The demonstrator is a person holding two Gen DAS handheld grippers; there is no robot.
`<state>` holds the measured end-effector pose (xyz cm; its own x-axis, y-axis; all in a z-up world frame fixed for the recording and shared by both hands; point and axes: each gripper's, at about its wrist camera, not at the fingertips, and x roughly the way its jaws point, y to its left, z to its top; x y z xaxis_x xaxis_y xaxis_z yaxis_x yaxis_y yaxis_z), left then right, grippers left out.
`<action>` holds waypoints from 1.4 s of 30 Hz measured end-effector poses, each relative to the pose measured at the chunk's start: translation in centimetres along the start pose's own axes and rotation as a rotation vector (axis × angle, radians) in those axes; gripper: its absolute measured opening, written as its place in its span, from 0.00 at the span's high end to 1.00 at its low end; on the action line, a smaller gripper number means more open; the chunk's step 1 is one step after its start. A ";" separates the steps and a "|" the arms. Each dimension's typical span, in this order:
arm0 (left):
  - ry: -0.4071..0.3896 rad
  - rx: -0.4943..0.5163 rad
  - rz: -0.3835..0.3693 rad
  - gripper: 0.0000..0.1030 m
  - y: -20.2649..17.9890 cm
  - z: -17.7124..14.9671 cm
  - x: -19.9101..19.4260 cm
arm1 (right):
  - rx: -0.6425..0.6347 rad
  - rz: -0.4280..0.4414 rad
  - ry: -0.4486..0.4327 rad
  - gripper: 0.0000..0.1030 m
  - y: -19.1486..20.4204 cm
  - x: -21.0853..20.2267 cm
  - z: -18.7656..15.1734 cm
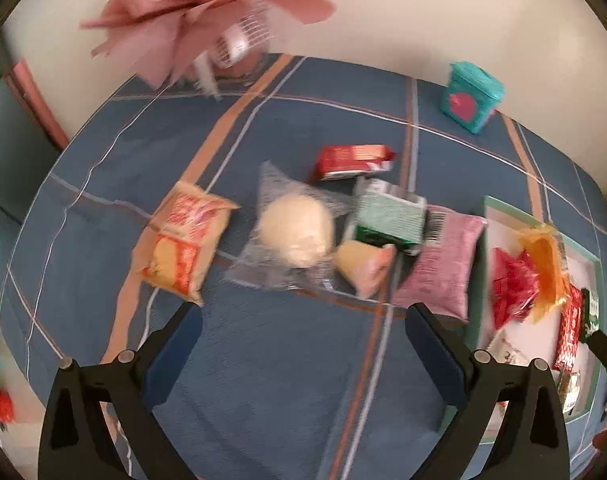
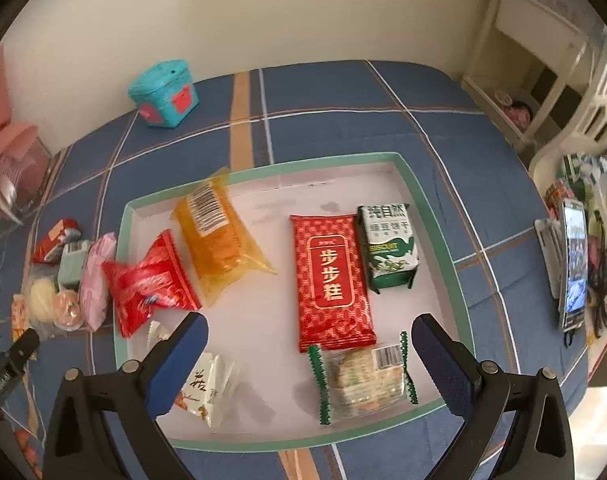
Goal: Organize snacks
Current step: 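Withdraw both open tools from the tray back toward the snack pile, then move the left tool toward the swiss roll packet while the right tool approaches the jelly cup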
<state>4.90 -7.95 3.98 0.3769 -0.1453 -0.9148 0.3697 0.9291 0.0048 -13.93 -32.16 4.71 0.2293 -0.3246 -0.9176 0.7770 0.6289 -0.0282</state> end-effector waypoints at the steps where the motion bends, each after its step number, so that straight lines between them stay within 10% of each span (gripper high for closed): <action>1: 0.000 -0.009 0.003 0.02 0.4 0.1 0.0 | -0.011 -0.003 -0.001 0.00 0.4 -0.1 0.0; 42: 0.004 -0.220 0.107 0.02 13.4 2.5 1.3 | -0.249 0.181 0.027 0.00 19.7 -0.3 -4.6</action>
<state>12.47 3.42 3.84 0.4003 -0.0413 -0.9155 0.1338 0.9909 0.0138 -1.40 -16.45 2.66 0.3328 -0.1744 -0.9267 0.5568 0.8295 0.0439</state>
